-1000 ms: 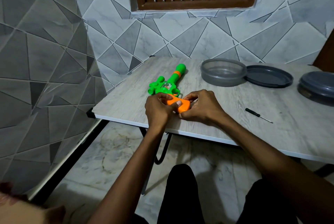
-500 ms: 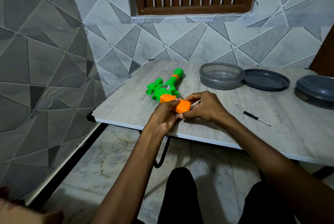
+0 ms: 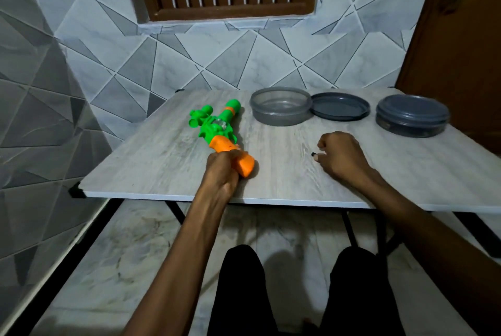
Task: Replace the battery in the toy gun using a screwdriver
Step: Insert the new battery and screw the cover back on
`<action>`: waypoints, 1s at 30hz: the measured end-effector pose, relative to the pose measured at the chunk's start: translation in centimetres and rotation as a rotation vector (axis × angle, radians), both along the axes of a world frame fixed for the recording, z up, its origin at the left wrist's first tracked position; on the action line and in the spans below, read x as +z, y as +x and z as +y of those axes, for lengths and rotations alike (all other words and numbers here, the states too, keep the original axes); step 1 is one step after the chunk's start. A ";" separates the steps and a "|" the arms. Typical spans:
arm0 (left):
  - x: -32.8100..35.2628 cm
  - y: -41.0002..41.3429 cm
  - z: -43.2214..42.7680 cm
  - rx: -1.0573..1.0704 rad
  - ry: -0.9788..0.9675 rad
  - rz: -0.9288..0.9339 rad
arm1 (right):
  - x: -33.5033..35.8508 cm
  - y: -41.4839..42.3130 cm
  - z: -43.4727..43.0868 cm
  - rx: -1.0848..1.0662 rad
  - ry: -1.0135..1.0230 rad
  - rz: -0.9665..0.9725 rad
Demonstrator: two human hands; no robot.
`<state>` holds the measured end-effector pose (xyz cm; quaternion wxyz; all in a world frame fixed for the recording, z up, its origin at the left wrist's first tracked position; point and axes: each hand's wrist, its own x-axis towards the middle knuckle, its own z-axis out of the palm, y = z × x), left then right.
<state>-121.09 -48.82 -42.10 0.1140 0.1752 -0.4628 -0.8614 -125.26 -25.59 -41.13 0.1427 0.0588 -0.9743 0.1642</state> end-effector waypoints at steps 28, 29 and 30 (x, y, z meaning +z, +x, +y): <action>0.3 -0.1 2.3 -0.143 0.248 0.015 | 1.2 1.0 3.4 -0.060 -0.233 0.098; 0.2 -0.2 2.2 -0.133 0.241 0.023 | 1.2 0.6 4.3 -0.101 -0.218 0.083; 0.1 -0.3 2.6 -0.134 0.239 0.029 | 1.2 0.5 5.6 -0.133 -0.217 0.063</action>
